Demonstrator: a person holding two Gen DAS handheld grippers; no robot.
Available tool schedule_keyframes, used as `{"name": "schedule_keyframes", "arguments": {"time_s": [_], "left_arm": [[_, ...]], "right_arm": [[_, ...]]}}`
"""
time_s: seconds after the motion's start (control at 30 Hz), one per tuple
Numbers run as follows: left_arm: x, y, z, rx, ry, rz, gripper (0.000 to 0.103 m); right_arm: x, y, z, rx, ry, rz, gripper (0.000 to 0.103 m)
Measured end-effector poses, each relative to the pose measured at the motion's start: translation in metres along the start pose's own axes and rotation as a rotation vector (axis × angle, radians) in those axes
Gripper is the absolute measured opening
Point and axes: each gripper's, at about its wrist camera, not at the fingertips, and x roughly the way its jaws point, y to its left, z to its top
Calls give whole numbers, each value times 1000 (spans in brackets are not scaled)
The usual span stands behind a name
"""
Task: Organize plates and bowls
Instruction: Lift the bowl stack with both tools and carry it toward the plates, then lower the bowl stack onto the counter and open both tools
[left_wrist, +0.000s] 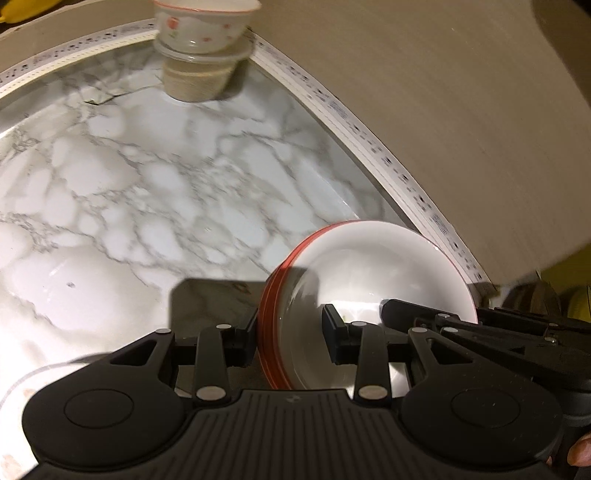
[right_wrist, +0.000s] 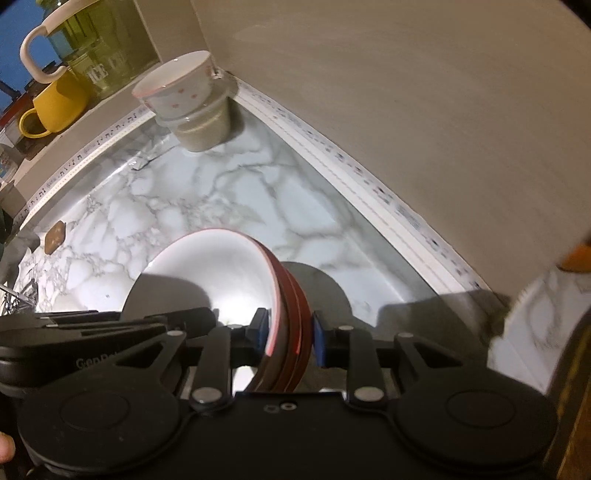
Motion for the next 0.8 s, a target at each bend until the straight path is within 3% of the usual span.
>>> {"name": "schedule_keyframes", "arguments": {"time_s": [0.43,0.8], "left_arm": [[3,-31,-18,79,25,-13,34],[3,-26,-17,70,38,-35,34]], "right_arm": [[-18,-28,-26,63,-1,-16,25],[-16,-33,-31,114,-5,-12,28]]}}
